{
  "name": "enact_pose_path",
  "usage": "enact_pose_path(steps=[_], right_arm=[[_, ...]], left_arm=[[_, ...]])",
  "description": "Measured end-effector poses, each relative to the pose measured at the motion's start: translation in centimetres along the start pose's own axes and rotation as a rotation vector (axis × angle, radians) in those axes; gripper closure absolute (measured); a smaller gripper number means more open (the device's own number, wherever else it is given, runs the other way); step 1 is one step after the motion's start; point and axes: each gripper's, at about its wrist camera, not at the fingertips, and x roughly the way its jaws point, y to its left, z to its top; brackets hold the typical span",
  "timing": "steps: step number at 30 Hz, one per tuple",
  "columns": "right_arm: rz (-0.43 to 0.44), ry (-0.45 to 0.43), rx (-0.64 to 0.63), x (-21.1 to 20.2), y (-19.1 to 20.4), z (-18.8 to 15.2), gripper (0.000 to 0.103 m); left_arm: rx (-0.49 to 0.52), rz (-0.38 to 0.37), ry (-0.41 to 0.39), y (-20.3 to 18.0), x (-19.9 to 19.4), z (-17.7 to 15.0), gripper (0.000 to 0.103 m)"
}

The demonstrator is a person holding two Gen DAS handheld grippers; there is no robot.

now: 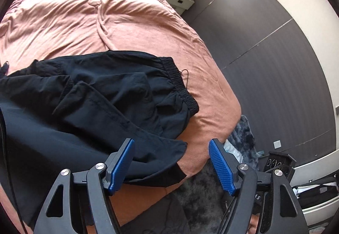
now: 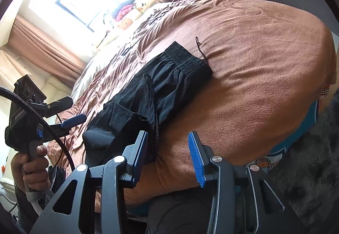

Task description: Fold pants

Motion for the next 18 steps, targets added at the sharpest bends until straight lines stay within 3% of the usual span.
enact_pose_path(steps=[11,18], right_arm=[[0.020,0.042,-0.099,2.5,3.8,1.7,0.065],[0.008,0.099,-0.185,6.1,6.4,4.0,0.065]], left_arm=[[-0.074,0.110,-0.124,8.0,-7.2,-2.1,0.029],[-0.119,0.167,-0.209,11.9,-10.9,-4.1,0.029]])
